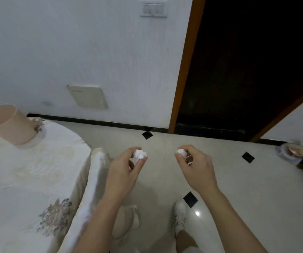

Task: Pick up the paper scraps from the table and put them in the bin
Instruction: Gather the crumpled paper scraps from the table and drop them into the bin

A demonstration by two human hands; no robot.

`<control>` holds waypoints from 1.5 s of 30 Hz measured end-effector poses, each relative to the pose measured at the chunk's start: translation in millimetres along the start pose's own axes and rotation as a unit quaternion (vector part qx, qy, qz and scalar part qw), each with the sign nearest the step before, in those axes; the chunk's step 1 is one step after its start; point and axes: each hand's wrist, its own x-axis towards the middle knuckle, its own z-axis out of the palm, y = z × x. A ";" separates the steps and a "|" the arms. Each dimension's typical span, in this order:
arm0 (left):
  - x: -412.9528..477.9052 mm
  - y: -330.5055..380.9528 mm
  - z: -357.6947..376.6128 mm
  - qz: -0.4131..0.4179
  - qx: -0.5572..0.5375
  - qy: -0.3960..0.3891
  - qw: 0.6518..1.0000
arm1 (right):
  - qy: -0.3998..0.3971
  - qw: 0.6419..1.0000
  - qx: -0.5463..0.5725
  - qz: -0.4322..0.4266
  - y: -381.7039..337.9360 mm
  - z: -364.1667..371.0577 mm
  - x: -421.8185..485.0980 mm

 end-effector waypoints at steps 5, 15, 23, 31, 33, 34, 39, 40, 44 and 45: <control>76.3 27.4 47.6 0.015 0.026 0.016 0.999 | -0.016 1.000 0.013 -0.007 35.8 -12.0 76.4; 199.2 61.8 102.1 -0.033 0.044 0.054 0.997 | -0.067 0.996 0.021 -0.052 59.2 -30.7 235.2; 241.6 19.3 69.6 -0.126 0.072 0.123 0.982 | -0.144 0.984 0.049 -0.093 33.5 30.5 316.2; 320.9 -51.9 17.3 -0.174 0.073 0.184 0.965 | -0.206 0.966 0.038 -0.151 -31.7 130.8 410.1; 347.6 -73.9 -3.2 -0.180 0.076 0.199 0.960 | -0.219 0.961 0.033 -0.164 -54.9 160.4 434.5; 361.1 -84.9 -15.0 -0.184 0.079 0.205 0.958 | -0.224 0.959 0.031 -0.170 -67.5 175.4 446.9; 414.5 -127.9 -78.3 -0.201 0.078 0.245 0.945 | -0.241 0.949 0.043 -0.199 -134.8 244.5 500.3; 422.2 -135.5 -89.8 -0.206 0.081 0.251 0.942 | -0.245 0.947 0.046 -0.205 -146.9 257.9 508.5; 445.4 -163.8 -129.0 -0.221 0.086 0.284 0.929 | -0.284 0.931 0.046 -0.224 -186.5 311.1 534.0; 450.5 -172.0 -137.8 -0.224 0.088 0.294 0.925 | -0.295 0.926 0.045 -0.231 -195.8 325.2 539.4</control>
